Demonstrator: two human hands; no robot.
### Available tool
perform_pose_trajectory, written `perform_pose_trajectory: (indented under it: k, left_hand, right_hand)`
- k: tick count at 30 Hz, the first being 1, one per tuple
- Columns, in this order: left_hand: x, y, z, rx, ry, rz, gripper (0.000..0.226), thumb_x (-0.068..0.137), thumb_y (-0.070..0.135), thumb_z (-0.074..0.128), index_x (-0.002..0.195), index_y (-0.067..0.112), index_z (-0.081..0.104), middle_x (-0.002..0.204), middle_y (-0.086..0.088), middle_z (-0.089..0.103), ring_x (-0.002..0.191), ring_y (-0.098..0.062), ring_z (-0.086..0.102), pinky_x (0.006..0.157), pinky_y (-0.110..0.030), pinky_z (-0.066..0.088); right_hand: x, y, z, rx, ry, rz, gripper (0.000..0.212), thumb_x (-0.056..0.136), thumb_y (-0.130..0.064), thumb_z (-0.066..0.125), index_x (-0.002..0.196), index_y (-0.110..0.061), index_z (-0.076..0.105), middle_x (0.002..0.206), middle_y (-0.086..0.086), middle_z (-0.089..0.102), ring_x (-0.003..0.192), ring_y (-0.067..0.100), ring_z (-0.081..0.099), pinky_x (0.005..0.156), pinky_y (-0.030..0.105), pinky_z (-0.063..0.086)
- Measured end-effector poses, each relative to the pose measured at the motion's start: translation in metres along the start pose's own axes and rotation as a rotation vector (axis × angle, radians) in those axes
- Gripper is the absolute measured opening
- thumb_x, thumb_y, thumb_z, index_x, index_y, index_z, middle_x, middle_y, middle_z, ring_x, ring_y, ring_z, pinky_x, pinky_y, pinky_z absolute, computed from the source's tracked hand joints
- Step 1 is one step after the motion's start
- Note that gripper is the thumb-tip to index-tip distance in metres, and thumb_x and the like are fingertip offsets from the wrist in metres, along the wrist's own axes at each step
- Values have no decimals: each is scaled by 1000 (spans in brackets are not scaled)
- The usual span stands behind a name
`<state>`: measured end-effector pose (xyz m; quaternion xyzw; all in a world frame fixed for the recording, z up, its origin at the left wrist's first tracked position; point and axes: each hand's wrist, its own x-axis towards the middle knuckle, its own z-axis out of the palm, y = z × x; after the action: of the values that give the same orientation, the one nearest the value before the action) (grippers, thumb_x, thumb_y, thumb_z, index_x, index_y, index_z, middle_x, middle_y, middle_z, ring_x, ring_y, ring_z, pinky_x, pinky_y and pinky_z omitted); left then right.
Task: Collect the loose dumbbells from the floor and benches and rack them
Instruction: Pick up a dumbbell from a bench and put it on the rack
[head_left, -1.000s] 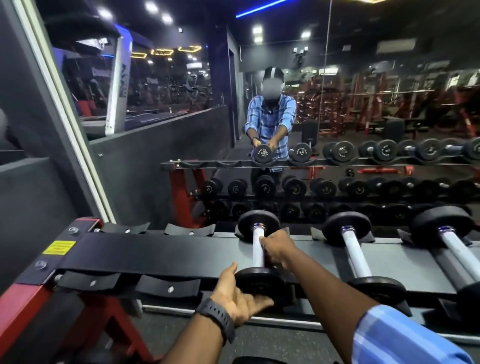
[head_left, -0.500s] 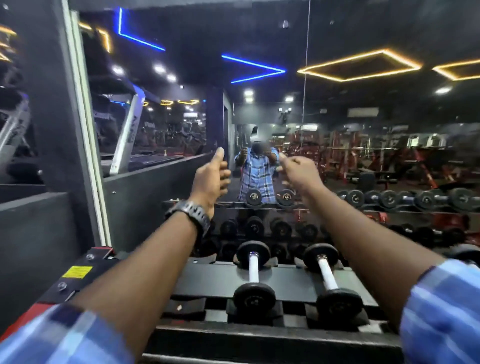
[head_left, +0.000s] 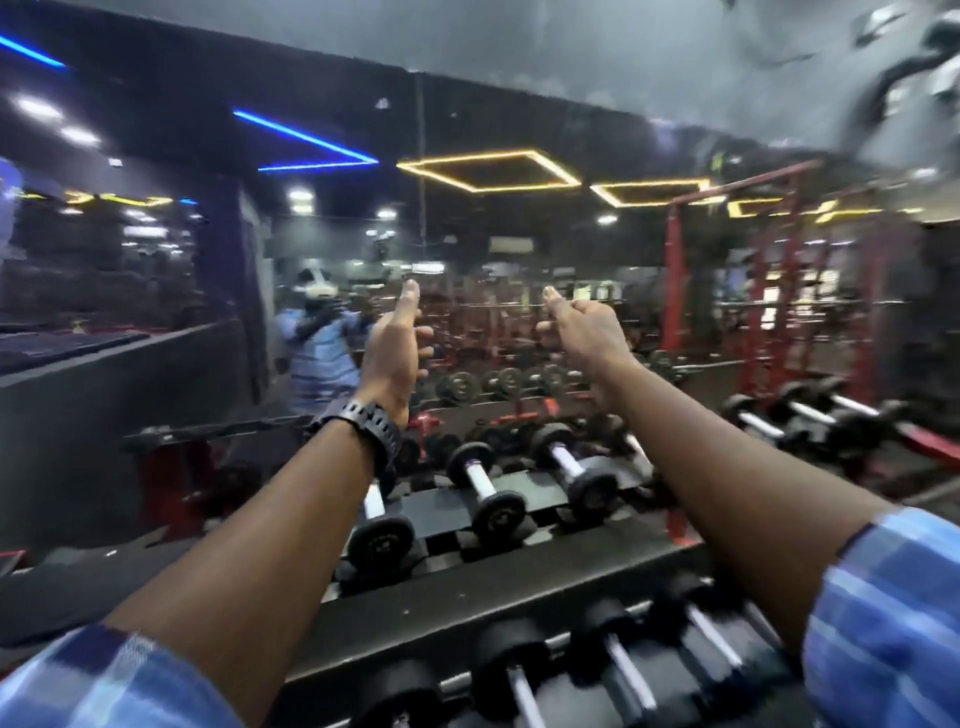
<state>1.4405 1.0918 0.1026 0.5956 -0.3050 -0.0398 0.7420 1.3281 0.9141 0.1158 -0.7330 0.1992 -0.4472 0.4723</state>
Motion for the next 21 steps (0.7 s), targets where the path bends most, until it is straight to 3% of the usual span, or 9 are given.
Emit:
perform_pose_trajectory:
  k: [4,7,10,12,15,19,21]
  left_hand:
    - [-42,13,93,-103,-235,21,81,83,77,41,133,16,59,123,-8,67,111,-24,64,94,-43,49]
    - [-94,28,180,-219,-497,36,91,77,82,41,145,22,51,134,-5,62,117,-24,61,85,-38,48]
    - [-169,48,274,-366,-731,-15,89,77,82,40,143,22,52,135,-4,62,119,-23,60,100,-48,45]
    - [-225,63,325,-430,-864,-42,88,79,80,38,143,22,52,133,-5,63,118,-24,60,101,-50,43]
    - [-314,91,380,-531,-1022,-75,77,89,74,35,142,21,53,131,-6,64,114,-22,61,91,-43,43]
    - [-425,129,427,-604,-1223,-101,56,98,65,34,122,22,62,117,-3,68,99,-19,65,74,-33,47]
    - [-470,143,442,-636,-1286,-103,49,99,61,34,114,25,63,111,-1,69,90,-14,65,64,-27,50]
  right_hand:
    - [-39,-2,-125,-77,208,25,43,90,-57,54,84,-17,67,93,8,77,92,29,73,93,54,55]
    - [-92,-5,-230,-144,376,51,40,89,-56,56,78,-19,65,87,6,76,78,23,68,82,51,58]
    - [-165,-13,-343,-235,578,88,40,89,-57,57,77,-19,63,82,4,72,72,21,62,69,42,51]
    - [-217,-21,-409,-292,709,117,41,89,-57,57,76,-19,62,79,4,71,67,19,60,63,36,48]
    - [-298,-45,-487,-341,892,161,41,89,-56,59,74,-18,60,81,6,72,66,24,62,61,37,50]
    - [-413,-87,-558,-486,1128,210,46,83,-61,53,76,-17,63,94,11,76,85,29,70,79,44,55]
    - [-469,-104,-578,-524,1202,219,42,86,-60,54,75,-19,60,91,12,74,75,26,67,67,38,52]
